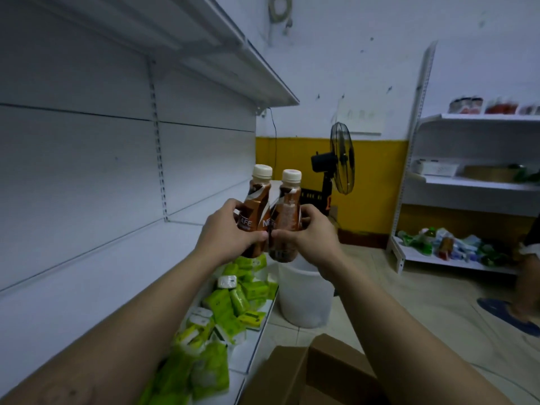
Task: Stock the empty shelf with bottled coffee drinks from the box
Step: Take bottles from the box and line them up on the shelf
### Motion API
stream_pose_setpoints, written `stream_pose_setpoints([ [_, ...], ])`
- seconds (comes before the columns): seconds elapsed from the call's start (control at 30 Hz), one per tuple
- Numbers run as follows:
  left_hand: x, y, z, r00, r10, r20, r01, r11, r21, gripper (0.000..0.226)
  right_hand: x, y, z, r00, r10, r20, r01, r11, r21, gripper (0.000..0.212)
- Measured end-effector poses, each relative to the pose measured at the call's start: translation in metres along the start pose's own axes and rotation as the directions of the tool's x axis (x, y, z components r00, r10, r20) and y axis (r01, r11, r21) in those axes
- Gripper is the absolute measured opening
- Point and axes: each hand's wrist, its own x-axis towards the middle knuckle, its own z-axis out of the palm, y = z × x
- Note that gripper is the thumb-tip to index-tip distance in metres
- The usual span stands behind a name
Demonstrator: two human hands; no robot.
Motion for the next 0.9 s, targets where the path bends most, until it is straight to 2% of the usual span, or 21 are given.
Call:
stream_pose_setpoints([
  [0.33,-0.018,-0.036,-0.109,0.975,-0.127,-0.184,0.142,0.988,0.066,0.060,0.011,-0.058,0.102,0.975,-0.103,0.195,0.087,0.992,0.091,0.052],
  [0.47,-0.034,-0.053,-0.151,0.945,-0.214,-0.249,0.256,0.955,0.153,0.064,0.006,-0.076,0.150,0.946,-0.135,0.296,0.090,0.983,0.159,0.047],
  [0.6,-0.059,-0.075,-0.189,0.890,-0.338,-0.306,0.397,0.905,0.154,0.063,-0.006,-0.094,0.203,0.886,-0.161,0.434,0.073,0.974,0.213,0.046],
  [0.73,-0.086,-0.095,-0.220,0.826,-0.351,-0.441,0.493,0.830,0.262,0.060,-0.027,-0.107,0.255,0.815,-0.176,0.553,0.037,0.967,0.253,0.047],
  [0.9,-0.098,-0.115,-0.232,0.732,-0.438,-0.521,0.641,0.703,0.309,0.064,-0.047,-0.110,0.303,0.784,-0.177,0.595,0.018,0.965,0.263,0.047],
])
